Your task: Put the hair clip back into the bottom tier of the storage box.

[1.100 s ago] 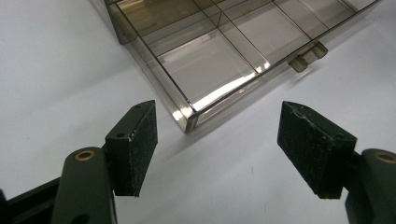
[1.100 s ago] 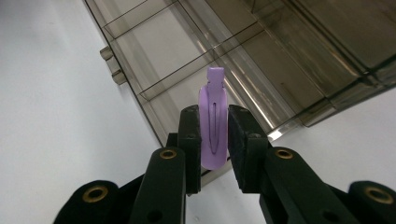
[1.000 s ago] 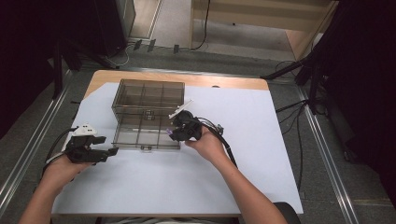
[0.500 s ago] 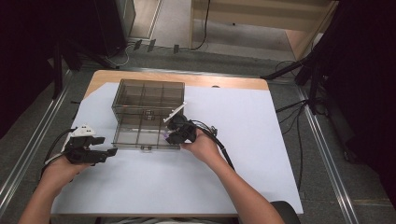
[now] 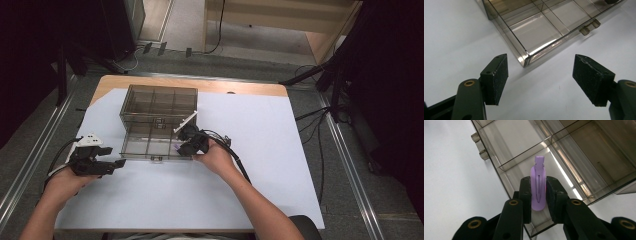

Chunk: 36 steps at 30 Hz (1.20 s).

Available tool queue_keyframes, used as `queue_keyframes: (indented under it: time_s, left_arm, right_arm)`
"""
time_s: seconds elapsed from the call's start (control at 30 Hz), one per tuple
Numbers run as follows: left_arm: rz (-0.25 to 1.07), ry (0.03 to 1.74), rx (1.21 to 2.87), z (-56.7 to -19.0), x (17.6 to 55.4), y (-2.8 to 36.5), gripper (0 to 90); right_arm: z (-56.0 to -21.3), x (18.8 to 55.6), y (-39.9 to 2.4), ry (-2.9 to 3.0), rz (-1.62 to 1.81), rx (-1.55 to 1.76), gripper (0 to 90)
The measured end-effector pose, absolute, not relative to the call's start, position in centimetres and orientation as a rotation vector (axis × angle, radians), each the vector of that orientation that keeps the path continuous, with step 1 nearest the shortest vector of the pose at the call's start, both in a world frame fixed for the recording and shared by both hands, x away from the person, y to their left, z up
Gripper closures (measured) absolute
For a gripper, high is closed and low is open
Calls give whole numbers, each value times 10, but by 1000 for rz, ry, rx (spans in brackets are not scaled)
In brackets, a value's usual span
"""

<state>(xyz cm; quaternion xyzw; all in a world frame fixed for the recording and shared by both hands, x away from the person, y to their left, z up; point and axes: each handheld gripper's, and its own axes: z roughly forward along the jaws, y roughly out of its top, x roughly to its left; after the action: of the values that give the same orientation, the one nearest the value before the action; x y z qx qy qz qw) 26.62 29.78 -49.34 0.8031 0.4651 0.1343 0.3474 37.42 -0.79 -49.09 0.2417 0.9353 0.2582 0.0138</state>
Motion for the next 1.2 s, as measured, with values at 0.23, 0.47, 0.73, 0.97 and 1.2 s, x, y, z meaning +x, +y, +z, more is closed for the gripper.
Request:
queue_keyframes:
  time_s: [0.23, 0.47, 0.73, 0.97, 1.2]
  left_arm:
    - [347, 1209, 2086, -494, 266, 298, 296]
    - [345, 1210, 2086, -494, 266, 298, 296]
    - [352, 1213, 2080, -494, 266, 298, 296]
    - [350, 1212, 2083, -494, 266, 298, 296]
    - [349, 1216, 2078, -494, 266, 299, 296]
  right_arm:
    - [-493, 375, -7, 2916, 787, 753, 765]
    - [-495, 375, -7, 2917, 773, 755, 764]
    - [-496, 375, -6, 2920, 773, 743, 763]
    - [-496, 375, -6, 2923, 778, 745, 757]
    - [-492, 376, -8, 2918, 807, 767, 715]
